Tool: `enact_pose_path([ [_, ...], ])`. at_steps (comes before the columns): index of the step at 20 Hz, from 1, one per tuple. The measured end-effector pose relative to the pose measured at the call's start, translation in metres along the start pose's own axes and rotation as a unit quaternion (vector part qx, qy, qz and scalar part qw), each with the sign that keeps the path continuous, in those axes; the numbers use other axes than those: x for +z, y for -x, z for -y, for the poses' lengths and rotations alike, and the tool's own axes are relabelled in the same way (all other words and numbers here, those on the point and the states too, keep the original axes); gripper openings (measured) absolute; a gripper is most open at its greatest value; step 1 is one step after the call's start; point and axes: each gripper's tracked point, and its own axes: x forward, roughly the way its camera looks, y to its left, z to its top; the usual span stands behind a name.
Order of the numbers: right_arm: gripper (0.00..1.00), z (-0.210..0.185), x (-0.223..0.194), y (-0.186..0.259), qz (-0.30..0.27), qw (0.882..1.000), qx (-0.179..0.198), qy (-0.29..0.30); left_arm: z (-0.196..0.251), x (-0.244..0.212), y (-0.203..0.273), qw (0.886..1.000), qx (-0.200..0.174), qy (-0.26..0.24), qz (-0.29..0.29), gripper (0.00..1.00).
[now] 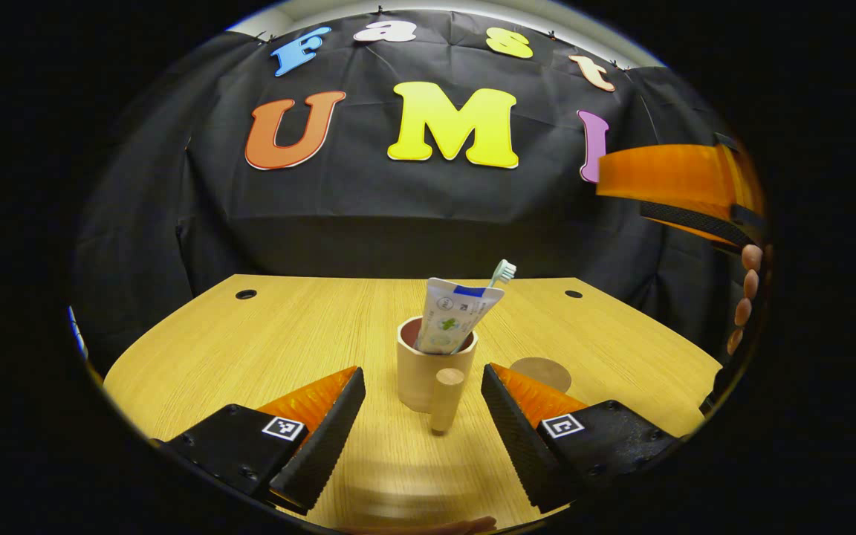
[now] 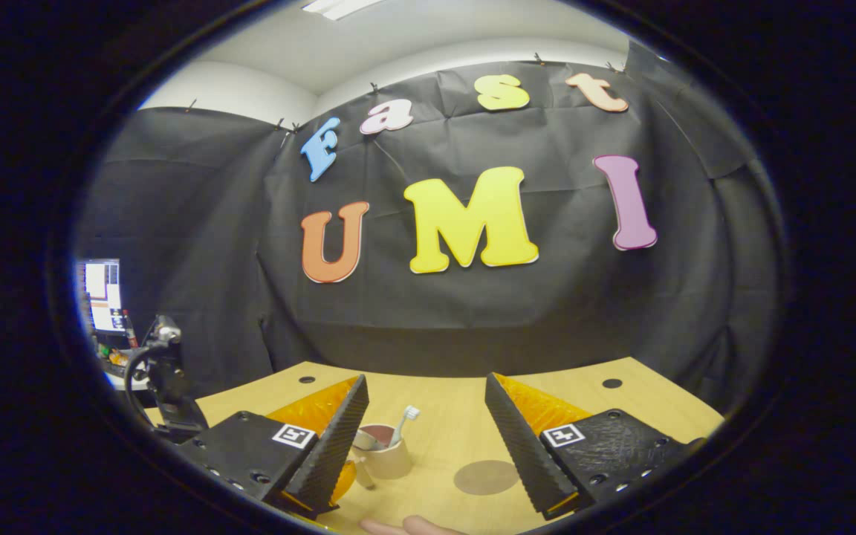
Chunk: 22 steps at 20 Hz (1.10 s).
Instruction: Put the toothbrush and toothpaste on the desktop into the cup, then pick up the cup and place it on the coaster on the desktop.
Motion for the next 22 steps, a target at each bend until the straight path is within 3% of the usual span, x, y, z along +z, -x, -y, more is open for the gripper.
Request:
enact_pose_path([
  [4, 0.96, 0.049, -0.002, 0.052, 0.028, 0.999, -0.016, 0.008, 0.007, 0.0, -0.006, 0.999, 0.007, -0.016, -0.035, 1.0],
  [7, 0.96, 0.1, -0.007, 0.078, 0.033, 0.997, -0.063, 0.031, 0.007, -0.002, -0.009, 0.997, 0.024, -0.013, -0.077, 1.0],
  [11, 0.96, 0.135, -0.011, 0.101, 0.035, 0.996, -0.083, 0.028, 0.009, 0.001, -0.011, 0.989, 0.04, -0.022, -0.143, 1.0],
  [14, 0.96, 0.164, 0.002, 0.113, 0.065, 0.991, -0.113, 0.032, 0.001, -0.004, -0.016, 0.978, 0.068, -0.017, -0.198, 0.99],
  [19, 0.95, 0.163, 0.011, 0.118, 0.069, 0.993, -0.097, 0.009, 0.002, -0.015, -0.037, 0.961, 0.064, 0.026, -0.267, 0.99],
  [21, 0.95, 0.163, 0.012, 0.119, 0.07, 0.993, -0.091, 0.005, -0.006, -0.027, -0.037, 0.949, 0.071, 0.042, -0.305, 0.97],
  [22, 0.95, 0.159, 0.013, 0.118, 0.069, 0.994, -0.083, -0.006, -0.007, -0.037, -0.04, 0.941, 0.069, 0.055, -0.327, 0.91],
])
